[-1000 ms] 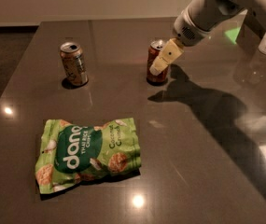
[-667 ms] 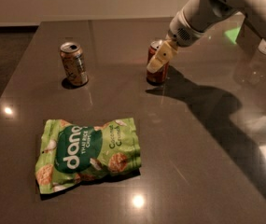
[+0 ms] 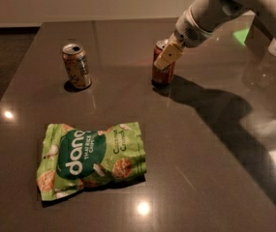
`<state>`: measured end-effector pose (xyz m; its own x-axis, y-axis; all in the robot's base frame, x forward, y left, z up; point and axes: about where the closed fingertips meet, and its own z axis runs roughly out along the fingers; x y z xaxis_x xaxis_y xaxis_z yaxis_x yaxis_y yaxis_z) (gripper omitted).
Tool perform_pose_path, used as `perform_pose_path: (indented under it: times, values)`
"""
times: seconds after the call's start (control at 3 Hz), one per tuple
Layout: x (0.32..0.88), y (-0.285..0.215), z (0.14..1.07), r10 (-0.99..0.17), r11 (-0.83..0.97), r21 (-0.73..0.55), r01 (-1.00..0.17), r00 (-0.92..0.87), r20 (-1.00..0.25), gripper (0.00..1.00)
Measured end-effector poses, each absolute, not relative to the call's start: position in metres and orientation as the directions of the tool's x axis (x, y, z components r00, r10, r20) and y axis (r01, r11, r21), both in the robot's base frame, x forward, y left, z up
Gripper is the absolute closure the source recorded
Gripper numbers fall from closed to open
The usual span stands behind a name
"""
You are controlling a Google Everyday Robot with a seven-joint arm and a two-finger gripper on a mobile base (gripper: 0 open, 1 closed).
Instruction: Knock coke can over
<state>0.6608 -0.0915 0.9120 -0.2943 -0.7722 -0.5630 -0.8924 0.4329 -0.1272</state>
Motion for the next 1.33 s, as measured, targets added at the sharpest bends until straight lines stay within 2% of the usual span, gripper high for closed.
perform_pose_path:
  times: [0.33,0.67,1.0,1.33]
  values:
    - [0.652,-0.087,0.928,-0.809,0.395,-0.149,-0.907,-0.266,-0.524,0.9]
    - [0.64,-0.082,0.942,-0.887,0.321,-0.17,-0.932,-0.233,-0.399,1.0]
    - [0.632,-0.072,0.944,-0.953,0.23,-0.174,-0.957,-0.185,-0.241,1.0]
    - [0.63,-0.062,0.944,-0.981,0.162,-0.185,-0.969,-0.138,-0.137,1.0]
